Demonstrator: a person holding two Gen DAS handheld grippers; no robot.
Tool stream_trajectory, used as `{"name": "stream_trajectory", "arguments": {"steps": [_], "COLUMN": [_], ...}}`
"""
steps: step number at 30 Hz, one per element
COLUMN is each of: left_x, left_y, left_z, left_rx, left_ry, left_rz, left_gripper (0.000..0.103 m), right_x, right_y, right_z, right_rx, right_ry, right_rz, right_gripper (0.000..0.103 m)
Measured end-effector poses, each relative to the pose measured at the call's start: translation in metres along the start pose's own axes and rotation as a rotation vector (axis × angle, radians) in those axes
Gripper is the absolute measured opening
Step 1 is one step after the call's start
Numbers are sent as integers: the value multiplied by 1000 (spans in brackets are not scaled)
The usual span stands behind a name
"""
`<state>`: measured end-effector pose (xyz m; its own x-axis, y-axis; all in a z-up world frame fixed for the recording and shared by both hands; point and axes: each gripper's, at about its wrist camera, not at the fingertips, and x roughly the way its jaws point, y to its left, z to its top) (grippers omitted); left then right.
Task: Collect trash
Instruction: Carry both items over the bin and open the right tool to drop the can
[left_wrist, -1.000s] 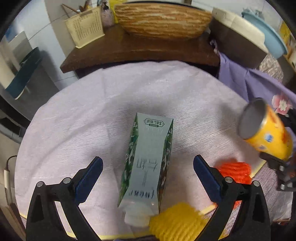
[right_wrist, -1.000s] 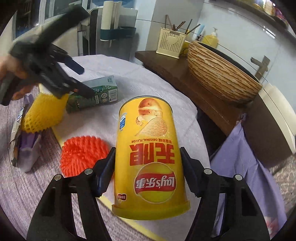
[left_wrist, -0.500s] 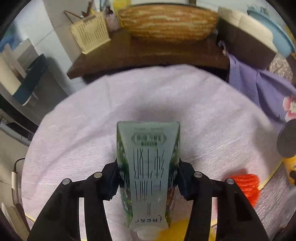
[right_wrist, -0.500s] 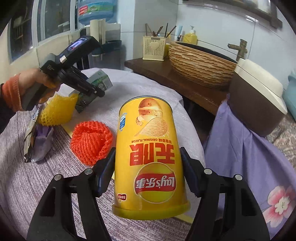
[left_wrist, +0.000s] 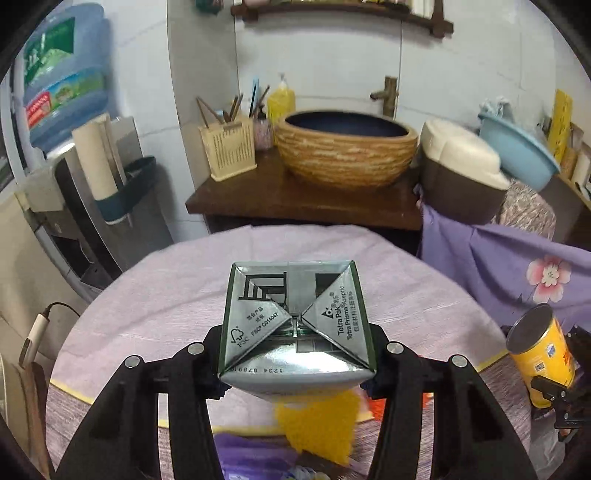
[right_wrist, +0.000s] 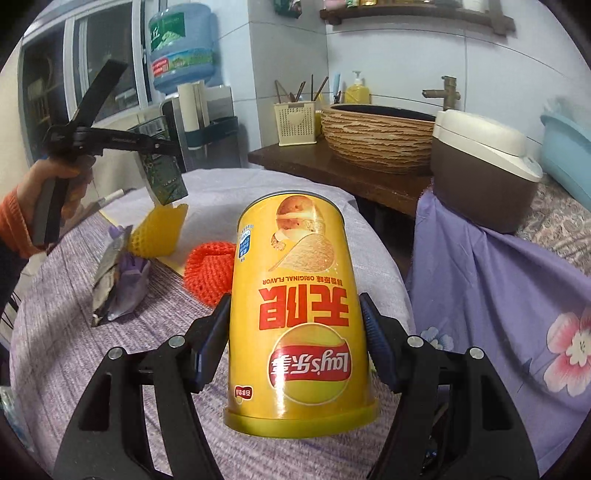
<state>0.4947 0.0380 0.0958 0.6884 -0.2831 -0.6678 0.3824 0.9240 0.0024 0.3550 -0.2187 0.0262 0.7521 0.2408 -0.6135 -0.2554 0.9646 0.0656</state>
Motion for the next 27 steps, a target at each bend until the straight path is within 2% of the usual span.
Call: {"name": "stream_trajectory", "arguments": {"steps": [5, 12, 21, 27], "left_x": [-55, -114, -136, -129], "left_y": [-31, -94, -173, -223], "left_z": [-15, -70, -122, -144], "left_rx": [6, 9, 30, 31], "left_ry": [-104, -203, -213, -184], "left_rz": [-39, -125, -259, -352], "left_gripper": [50, 50, 50, 50], "right_x": [-39, -89, -130, -141], "right_y": [-7, -26, -58, -85], "right_z": [-19, -67, -129, -169], "right_rx": [31, 100, 192, 249], "right_ry": [-43, -79, -81, -68], "right_rz": [-19, -65, -135, -216], "right_gripper": [67, 67, 67, 67]}}
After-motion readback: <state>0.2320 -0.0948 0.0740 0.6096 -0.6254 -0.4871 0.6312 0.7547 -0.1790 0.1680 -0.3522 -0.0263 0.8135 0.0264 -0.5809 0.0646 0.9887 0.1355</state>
